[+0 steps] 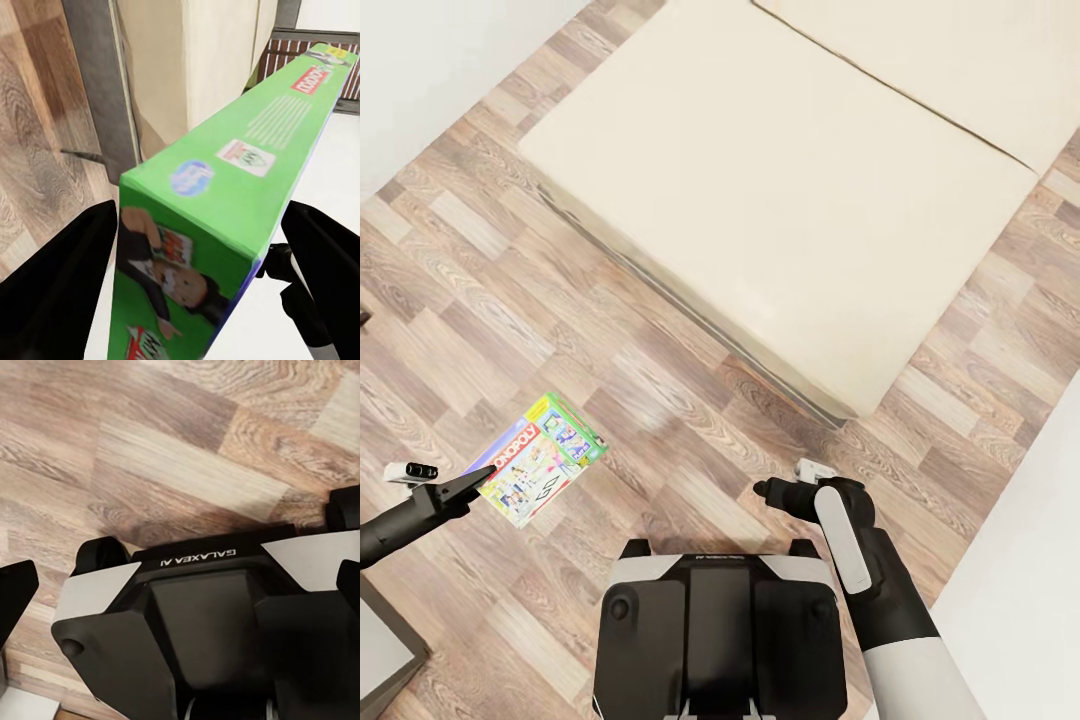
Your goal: Put all the toys in the child's room - the three board games (two on the bed and one on the table), the two jigsaw puzzles on the table, and the tennis ball on the table - inside the toy box on the table in the child's room.
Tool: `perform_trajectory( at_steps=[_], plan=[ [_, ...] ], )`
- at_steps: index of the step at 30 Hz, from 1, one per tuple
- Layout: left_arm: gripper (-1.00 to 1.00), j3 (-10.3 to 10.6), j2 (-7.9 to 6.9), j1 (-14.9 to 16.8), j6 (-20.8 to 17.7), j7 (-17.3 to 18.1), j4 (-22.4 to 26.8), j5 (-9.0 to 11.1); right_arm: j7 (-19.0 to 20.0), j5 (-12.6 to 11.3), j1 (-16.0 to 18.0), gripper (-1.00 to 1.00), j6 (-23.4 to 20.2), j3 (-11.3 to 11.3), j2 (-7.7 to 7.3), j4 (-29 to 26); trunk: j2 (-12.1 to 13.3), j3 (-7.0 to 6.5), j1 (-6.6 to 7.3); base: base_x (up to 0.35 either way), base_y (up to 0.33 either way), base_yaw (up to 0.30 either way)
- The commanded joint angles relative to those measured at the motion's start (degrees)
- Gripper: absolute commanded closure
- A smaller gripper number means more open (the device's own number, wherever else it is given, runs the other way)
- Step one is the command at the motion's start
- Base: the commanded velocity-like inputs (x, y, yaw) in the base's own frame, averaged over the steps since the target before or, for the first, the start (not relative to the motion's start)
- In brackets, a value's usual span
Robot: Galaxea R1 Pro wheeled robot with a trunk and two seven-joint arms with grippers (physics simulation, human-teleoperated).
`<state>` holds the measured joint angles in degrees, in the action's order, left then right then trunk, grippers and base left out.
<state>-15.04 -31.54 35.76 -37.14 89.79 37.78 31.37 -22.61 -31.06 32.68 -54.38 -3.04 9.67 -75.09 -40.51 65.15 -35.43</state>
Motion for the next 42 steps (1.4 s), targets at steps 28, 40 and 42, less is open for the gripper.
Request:
perform_trajectory(
  at_steps=[28, 40, 42],
  plan=[
    [1.00, 0.01, 0.07, 0.01, -0.57, 0.21, -0.03, -0.08, -0.59, -0.58, 0.02, -1.00, -0.05, -0.03, 0.00, -0.05, -0.05, -1.62, -0.02, 0.000, 0.000, 0.000],
    [1.00, 0.01, 0.08, 0.01, -0.57, 0.21, -0.04, -0.08, -0.59, -0.58, 0.02, -1.00, -0.09, -0.03, 0.00, -0.05, -0.05, -2.76, -0.02, 0.000, 0.003, 0.000],
    [1.00, 0.01, 0.08, 0.01, -0.57, 0.21, -0.04, -0.08, -0.59, -0.58, 0.02, -1.00, -0.10, -0.03, 0.00, -0.05, -0.05, -2.95, -0.02, 0.000, 0.102, 0.000]
  ],
)
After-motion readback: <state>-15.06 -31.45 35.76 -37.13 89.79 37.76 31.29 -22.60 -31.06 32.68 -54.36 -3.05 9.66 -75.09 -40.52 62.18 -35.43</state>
